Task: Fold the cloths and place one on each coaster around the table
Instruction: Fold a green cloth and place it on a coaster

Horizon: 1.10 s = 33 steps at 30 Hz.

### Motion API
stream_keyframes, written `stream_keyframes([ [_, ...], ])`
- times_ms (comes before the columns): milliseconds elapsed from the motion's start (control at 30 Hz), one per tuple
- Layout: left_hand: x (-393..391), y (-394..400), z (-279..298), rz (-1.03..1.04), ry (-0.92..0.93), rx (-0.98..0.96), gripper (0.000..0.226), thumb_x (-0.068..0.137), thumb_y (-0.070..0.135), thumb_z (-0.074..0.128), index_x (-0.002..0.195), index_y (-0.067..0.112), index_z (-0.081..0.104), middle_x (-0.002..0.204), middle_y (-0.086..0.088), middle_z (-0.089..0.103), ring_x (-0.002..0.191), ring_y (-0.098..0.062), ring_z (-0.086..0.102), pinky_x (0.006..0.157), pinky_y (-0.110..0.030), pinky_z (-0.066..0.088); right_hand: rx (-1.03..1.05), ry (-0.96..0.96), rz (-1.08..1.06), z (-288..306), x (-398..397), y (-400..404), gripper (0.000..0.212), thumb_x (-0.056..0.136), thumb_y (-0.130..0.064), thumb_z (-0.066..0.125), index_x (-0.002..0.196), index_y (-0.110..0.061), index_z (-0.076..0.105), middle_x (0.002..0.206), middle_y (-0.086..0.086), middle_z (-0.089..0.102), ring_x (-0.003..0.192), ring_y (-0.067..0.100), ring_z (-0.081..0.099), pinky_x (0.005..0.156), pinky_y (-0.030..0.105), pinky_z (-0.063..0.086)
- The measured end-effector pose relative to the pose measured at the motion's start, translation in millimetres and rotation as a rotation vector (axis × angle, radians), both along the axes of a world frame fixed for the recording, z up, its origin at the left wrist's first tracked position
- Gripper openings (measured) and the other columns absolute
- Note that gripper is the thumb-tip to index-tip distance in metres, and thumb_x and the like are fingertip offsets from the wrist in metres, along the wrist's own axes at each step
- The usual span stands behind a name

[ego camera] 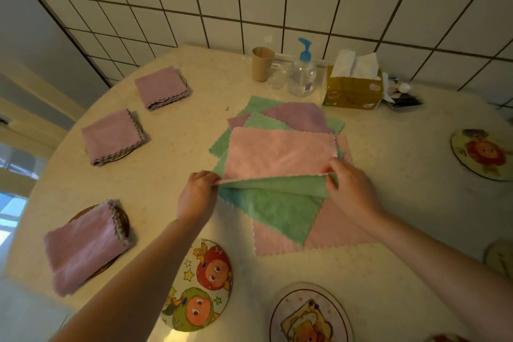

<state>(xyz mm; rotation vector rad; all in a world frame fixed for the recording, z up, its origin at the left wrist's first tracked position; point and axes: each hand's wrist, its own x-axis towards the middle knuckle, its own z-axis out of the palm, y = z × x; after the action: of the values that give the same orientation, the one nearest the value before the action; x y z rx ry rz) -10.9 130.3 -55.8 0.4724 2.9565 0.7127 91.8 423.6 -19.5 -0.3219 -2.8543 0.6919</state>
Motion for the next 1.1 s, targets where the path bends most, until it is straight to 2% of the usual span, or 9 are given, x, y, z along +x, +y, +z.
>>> stream_keyframes([
  [133, -24, 5, 41, 0.039, -0.025, 0.255, 0.028, 0.084, -0.007, 0.057, 0.103, 0.007, 0.072, 0.102, -0.011, 0.071, 0.092, -0.025, 0.065, 0.086, -0.037, 0.053, -0.064, 0.093, -0.091, 28, -11, 3, 0.003, 0.091, -0.014, 0.053, 0.095, -0.013, 0.053, 0.088, 0.009, 0.066, 0.075, 0.032, 0.062, 0.06, 0.041, 0.048],
  [200, -29, 5, 66, 0.063, 0.041, 0.321, 0.028, 0.085, -0.007, 0.056, 0.104, 0.007, 0.071, 0.1, -0.011, 0.072, 0.09, -0.019, 0.063, 0.083, -0.026, 0.048, -0.155, 0.172, -0.07, 47, -9, -2, 0.004, 0.094, -0.012, 0.048, 0.098, -0.012, 0.048, 0.086, 0.007, 0.063, 0.071, 0.029, 0.061, 0.058, 0.042, 0.048],
  [267, -28, -3, 91, 0.05, 0.161, 0.348, 0.026, 0.087, -0.005, 0.056, 0.105, 0.006, 0.071, 0.099, -0.011, 0.072, 0.088, -0.022, 0.063, 0.079, -0.023, 0.043, -0.248, 0.226, -0.016, 65, -1, -15, 0.005, 0.095, -0.011, 0.047, 0.098, -0.013, 0.043, 0.093, 0.003, 0.063, 0.073, 0.021, 0.063, 0.06, 0.042, 0.051],
  [400, -10, -43, 116, -0.017, 0.376, 0.319, 0.03, 0.084, -0.008, 0.06, 0.11, 0.003, 0.067, 0.11, -0.013, 0.069, 0.102, -0.027, 0.063, 0.095, -0.017, 0.036, -0.324, 0.253, 0.079, 82, 24, -52, 0.011, 0.092, -0.006, 0.047, 0.092, -0.015, 0.041, 0.105, -0.002, 0.063, 0.082, 0.006, 0.06, 0.066, 0.019, 0.046],
  [500, 20, -92, 112, -0.121, 0.403, 0.267, 0.032, 0.081, -0.009, 0.063, 0.111, 0.002, 0.067, 0.115, -0.016, 0.066, 0.109, -0.028, 0.06, 0.101, -0.031, 0.041, -0.338, 0.216, 0.119, 78, 55, -88, 0.004, 0.091, -0.012, 0.044, 0.091, -0.014, 0.041, 0.108, 0.005, 0.063, 0.101, 0.011, 0.058, 0.081, 0.031, 0.049],
  [667, 102, -180, 65, -0.285, 0.291, 0.091, 0.023, 0.091, 0.016, 0.06, 0.108, 0.004, 0.069, 0.113, -0.014, 0.068, 0.104, -0.03, 0.064, 0.104, -0.009, 0.024, -0.297, -0.024, 0.149, 36, 127, -150, 0.016, 0.093, -0.011, 0.047, 0.094, -0.025, 0.039, 0.113, -0.003, 0.06, 0.108, 0.012, 0.055, 0.085, 0.033, 0.048],
  [767, 148, -222, 24, -0.314, 0.087, 0.06, 0.053, 0.098, 0.045, 0.034, 0.108, 0.008, 0.07, 0.113, -0.013, 0.068, 0.104, -0.028, 0.064, 0.1, -0.019, 0.035, -0.147, -0.224, 0.211, -3, 176, -180, 0.021, 0.093, -0.019, 0.044, 0.101, -0.037, 0.036, 0.116, -0.007, 0.059, 0.101, 0.015, 0.059, 0.078, 0.038, 0.051],
  [967, 202, -268, -18, -0.415, -0.067, -0.025, 0.035, 0.089, 0.031, 0.043, 0.107, 0.017, 0.07, 0.116, -0.011, 0.066, 0.103, -0.027, 0.066, 0.085, -0.04, 0.056, -0.145, -0.403, 0.243, -42, 245, -218, 0.013, 0.09, -0.031, 0.039, 0.101, -0.025, 0.044, 0.093, -0.004, 0.059, 0.08, 0.017, 0.06, 0.066, 0.041, 0.051],
  [1100, 208, -274, -16, -0.358, -0.143, 0.008, 0.02, 0.085, 0.017, 0.063, 0.102, 0.019, 0.073, 0.106, -0.001, 0.07, 0.095, -0.02, 0.066, 0.08, -0.031, 0.054, -0.216, -0.372, 0.196, -34, 254, -226, 0.016, 0.089, -0.019, 0.052, 0.084, -0.032, 0.043, 0.082, -0.009, 0.057, 0.075, 0.006, 0.056, 0.064, 0.031, 0.048],
])
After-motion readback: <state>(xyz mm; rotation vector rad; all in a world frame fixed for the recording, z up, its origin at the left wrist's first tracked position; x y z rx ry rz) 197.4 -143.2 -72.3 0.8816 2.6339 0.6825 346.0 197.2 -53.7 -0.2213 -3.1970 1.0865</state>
